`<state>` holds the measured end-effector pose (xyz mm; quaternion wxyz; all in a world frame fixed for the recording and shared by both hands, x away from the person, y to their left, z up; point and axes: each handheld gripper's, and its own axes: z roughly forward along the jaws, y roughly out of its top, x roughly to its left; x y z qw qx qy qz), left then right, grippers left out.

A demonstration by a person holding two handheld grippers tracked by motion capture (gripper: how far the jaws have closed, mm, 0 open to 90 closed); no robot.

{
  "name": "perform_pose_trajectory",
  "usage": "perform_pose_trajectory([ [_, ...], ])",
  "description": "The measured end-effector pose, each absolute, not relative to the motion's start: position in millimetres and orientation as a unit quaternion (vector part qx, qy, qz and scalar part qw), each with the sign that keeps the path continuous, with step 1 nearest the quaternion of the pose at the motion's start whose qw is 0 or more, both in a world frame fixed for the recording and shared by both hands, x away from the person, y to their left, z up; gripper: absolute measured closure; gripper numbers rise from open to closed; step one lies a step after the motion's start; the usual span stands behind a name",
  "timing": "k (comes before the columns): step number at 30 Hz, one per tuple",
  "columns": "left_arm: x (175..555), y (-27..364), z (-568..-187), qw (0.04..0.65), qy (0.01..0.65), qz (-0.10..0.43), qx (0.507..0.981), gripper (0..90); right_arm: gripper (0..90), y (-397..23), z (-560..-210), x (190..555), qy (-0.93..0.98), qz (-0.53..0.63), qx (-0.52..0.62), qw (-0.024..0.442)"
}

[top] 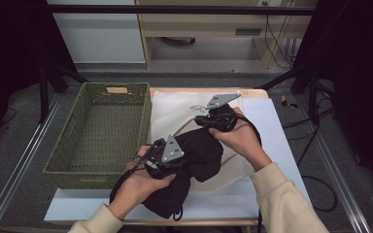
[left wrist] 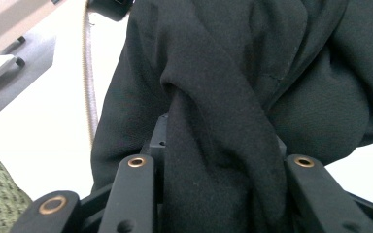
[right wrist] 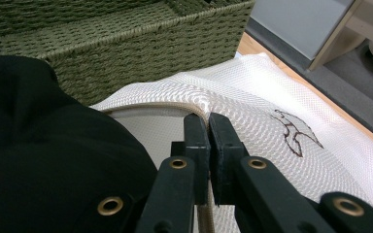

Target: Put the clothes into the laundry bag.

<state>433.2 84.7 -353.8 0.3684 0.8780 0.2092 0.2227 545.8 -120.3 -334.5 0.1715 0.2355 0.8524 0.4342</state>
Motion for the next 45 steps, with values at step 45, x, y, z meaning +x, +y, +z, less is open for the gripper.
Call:
perform_pose_trajectory([
  [45, 452, 79, -389, 0.358, 0.268, 0.219, 0.867, 61.6, 87.5, -119, -335, 535, 0.854, 0.436, 0.223, 0.174],
])
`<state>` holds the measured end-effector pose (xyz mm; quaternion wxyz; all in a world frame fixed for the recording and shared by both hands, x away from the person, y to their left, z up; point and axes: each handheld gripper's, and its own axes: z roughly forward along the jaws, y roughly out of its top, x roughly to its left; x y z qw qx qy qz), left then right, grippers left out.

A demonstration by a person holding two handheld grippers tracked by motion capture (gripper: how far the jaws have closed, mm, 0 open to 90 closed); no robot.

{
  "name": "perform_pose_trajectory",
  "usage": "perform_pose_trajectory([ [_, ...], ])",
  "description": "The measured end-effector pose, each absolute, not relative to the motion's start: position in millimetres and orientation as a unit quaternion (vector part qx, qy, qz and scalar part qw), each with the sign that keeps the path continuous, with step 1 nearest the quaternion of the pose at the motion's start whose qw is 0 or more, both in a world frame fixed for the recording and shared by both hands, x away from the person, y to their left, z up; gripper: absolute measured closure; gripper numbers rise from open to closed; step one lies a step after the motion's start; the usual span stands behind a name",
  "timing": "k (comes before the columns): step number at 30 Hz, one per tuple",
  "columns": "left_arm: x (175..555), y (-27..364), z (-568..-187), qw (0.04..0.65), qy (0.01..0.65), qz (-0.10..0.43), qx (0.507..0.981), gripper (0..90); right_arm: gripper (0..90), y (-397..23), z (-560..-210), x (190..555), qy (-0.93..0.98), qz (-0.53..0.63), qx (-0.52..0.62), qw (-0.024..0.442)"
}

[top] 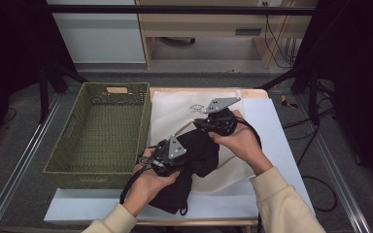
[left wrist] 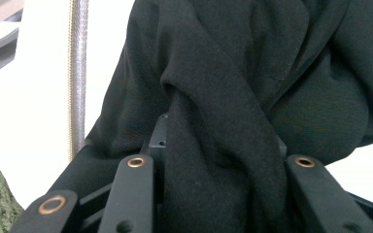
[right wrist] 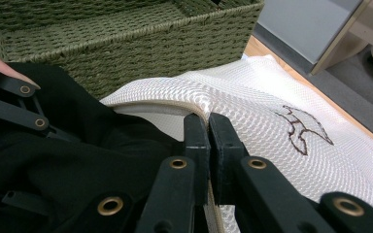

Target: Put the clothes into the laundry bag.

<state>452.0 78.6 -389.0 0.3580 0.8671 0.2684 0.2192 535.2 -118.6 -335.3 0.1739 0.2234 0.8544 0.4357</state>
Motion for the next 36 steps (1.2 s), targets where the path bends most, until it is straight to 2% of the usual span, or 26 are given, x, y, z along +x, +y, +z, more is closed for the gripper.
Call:
perform_pose_trajectory([
  [9, 451, 74, -388, 0.361, 0.269, 0.222, 0.865, 61.6, 87.5, -117, -334, 535, 0.854, 0.436, 0.223, 0.177],
  [23, 467, 66, -412, 0.337, 0.302, 0.244, 0.858, 61.4, 87.5, -112, -336, 533, 0.855, 0.438, 0.217, 0.172],
  [36, 473, 56, -428, 0.355, 0.313, 0.265, 0.84, 61.5, 87.5, -115, -340, 533, 0.854, 0.439, 0.222, 0.169],
])
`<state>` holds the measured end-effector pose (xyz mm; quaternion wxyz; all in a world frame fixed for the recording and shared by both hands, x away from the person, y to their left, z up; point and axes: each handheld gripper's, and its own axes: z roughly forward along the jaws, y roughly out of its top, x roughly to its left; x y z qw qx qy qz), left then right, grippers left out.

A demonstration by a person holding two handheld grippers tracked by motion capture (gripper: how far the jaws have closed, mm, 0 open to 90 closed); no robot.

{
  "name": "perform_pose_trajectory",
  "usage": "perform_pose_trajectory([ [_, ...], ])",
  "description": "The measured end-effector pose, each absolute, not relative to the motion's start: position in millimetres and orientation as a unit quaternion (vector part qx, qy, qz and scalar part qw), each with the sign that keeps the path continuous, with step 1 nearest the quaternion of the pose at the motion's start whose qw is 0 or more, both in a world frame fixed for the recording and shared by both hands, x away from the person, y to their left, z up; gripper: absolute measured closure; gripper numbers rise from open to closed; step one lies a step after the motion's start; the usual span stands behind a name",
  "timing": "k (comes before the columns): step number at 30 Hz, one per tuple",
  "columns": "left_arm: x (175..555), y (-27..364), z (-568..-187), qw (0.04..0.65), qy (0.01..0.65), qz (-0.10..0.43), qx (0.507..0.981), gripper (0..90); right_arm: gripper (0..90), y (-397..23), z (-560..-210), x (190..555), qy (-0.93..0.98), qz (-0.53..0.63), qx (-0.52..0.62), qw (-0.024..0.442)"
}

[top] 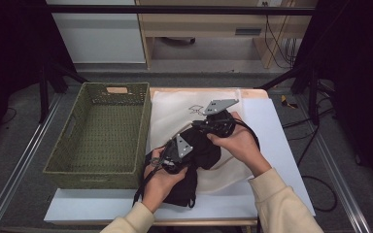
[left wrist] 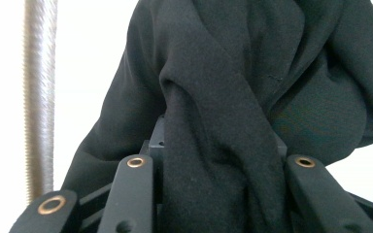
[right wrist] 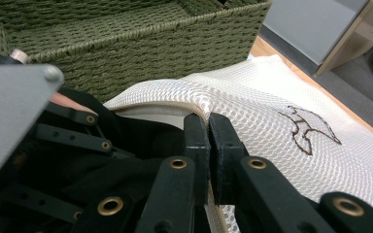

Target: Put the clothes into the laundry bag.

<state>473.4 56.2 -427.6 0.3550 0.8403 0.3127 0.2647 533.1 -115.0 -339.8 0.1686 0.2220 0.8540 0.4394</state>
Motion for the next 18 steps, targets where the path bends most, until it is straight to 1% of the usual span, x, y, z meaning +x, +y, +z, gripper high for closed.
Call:
perform_pose_trajectory([
  [10, 476, 53, -442, 0.355, 0.314, 0.291, 0.831, 62.6, 87.5, -115, -343, 533, 0.855, 0.44, 0.222, 0.165],
  [18, 478, 51, -445, 0.354, 0.313, 0.295, 0.83, 62.9, 87.5, -116, -346, 534, 0.855, 0.439, 0.222, 0.163],
])
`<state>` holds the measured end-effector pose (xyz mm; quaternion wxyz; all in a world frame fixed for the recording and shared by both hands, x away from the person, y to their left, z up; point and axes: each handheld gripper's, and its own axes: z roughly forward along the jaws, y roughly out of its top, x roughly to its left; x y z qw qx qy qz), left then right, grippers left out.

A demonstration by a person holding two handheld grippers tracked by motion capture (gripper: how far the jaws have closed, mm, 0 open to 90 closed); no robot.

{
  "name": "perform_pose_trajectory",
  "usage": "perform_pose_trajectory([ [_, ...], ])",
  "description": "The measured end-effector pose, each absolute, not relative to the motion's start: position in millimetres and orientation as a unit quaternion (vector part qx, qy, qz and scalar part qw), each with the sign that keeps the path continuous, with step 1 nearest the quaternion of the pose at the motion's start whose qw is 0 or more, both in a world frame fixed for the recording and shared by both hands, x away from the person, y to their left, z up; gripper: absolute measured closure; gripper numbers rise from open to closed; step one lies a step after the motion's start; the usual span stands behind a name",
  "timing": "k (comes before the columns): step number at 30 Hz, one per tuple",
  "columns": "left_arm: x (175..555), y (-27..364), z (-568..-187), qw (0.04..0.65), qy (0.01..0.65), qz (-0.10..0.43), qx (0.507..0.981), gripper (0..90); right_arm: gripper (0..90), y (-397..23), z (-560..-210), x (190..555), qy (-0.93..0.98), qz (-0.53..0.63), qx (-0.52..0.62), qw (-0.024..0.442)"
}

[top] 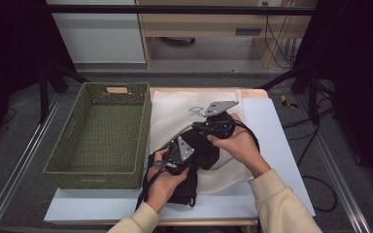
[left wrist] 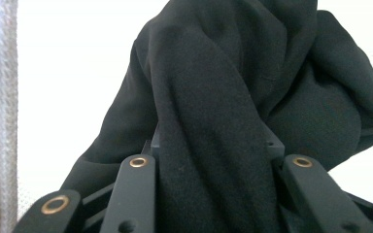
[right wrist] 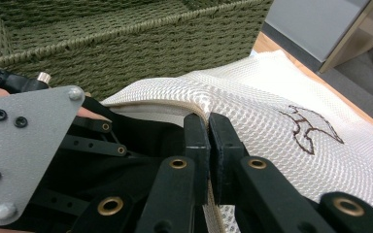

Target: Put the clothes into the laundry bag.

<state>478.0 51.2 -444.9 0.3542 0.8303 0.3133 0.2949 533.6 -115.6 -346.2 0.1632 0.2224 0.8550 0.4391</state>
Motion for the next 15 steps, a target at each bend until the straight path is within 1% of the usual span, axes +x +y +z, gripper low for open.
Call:
perform_pose_trajectory([
  [15, 476.6, 49.7, -448.4, 0.354, 0.313, 0.303, 0.828, 62.0, 87.5, -116.9, -349.7, 533.9, 0.855, 0.44, 0.224, 0.16],
])
